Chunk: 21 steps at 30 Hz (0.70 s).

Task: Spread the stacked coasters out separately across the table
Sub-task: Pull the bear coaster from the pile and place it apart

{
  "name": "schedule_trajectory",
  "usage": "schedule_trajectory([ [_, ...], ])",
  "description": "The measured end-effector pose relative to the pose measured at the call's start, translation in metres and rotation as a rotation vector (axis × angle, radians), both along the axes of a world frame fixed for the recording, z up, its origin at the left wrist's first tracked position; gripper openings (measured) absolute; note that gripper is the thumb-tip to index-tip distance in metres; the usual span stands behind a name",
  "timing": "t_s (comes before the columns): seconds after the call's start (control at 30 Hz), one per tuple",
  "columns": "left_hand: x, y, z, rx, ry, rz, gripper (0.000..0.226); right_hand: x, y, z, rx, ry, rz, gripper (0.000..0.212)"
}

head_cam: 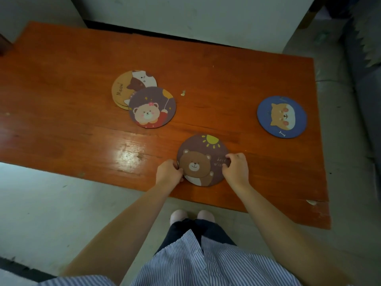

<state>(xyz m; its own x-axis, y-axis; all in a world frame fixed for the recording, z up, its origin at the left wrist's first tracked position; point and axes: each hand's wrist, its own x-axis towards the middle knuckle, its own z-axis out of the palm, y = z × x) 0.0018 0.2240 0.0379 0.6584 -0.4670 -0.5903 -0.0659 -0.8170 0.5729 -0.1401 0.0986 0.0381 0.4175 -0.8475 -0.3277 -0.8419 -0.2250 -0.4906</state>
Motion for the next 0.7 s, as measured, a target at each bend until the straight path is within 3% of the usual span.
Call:
schedule_trajectory([
  [0.23, 0.009, -0.005, 0.015, 0.190, -0.086, -0.216, 0.021, 0.006, -0.009, 0.007, -0.066, 0.133, 0.147, 0.035],
  [0.33, 0.030, 0.002, 0.019, 0.311, -0.186, -0.292, 0.016, 0.023, -0.011, 0.010, -0.154, 0.049, 0.211, 0.029],
  [0.5, 0.097, 0.043, 0.021, 0.346, -0.395, -0.257, 0.026, 0.091, 0.007, 0.015, -0.127, -0.057, 0.452, 0.024],
  [0.7, 0.203, 0.098, 0.014, 0.345, -0.586, -0.316, 0.033, 0.196, 0.041, 0.007, -0.226, -0.019, 0.561, 0.043],
])
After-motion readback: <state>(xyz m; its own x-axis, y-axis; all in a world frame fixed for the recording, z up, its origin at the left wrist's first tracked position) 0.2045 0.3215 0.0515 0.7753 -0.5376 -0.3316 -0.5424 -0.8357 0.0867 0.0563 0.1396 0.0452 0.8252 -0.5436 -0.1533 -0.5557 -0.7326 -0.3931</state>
